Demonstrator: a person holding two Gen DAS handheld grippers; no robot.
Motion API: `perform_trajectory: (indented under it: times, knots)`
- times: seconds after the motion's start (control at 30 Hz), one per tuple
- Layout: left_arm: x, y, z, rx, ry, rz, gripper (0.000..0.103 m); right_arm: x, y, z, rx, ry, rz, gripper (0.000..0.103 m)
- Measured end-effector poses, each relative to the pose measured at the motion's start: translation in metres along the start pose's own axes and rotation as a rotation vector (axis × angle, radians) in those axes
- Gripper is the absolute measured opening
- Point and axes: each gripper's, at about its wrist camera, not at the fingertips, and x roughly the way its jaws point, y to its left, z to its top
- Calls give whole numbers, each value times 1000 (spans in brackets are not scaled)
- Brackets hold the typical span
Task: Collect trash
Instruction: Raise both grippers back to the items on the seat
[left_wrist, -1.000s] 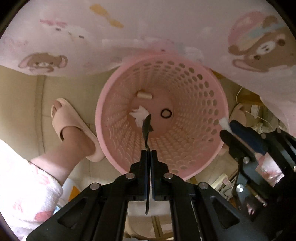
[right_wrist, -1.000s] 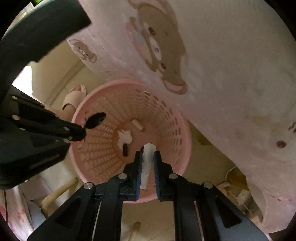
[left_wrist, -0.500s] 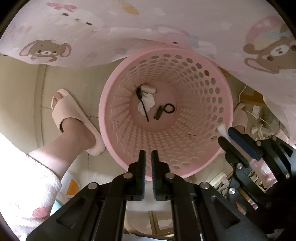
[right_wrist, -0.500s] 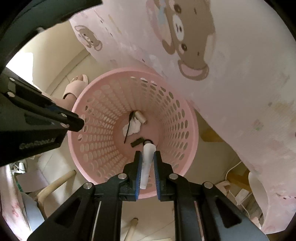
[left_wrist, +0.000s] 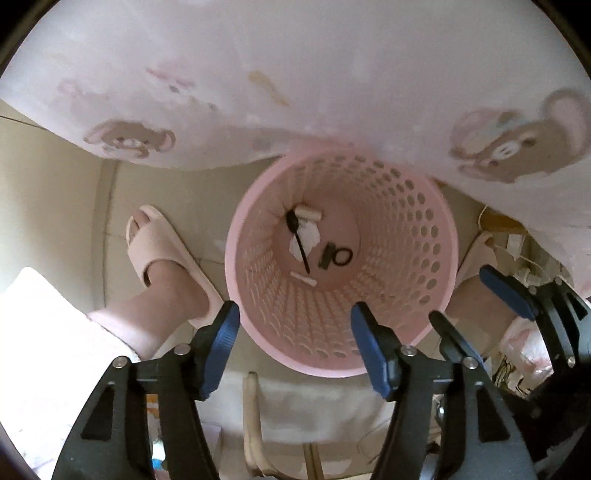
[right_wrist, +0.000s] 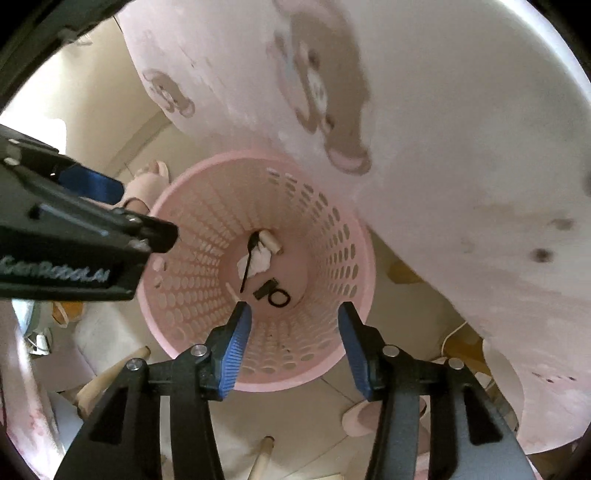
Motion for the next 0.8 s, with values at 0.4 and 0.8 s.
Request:
perform_trajectory:
  times: [0.4,0.8]
  knots:
    - [-86,13,-1,19,-326,-12,78,-91,-29,-1,128,-324,-18,64]
    - [-159,27,-2,82,-557,41,79,-138,-57,-9,223,-438,71,64]
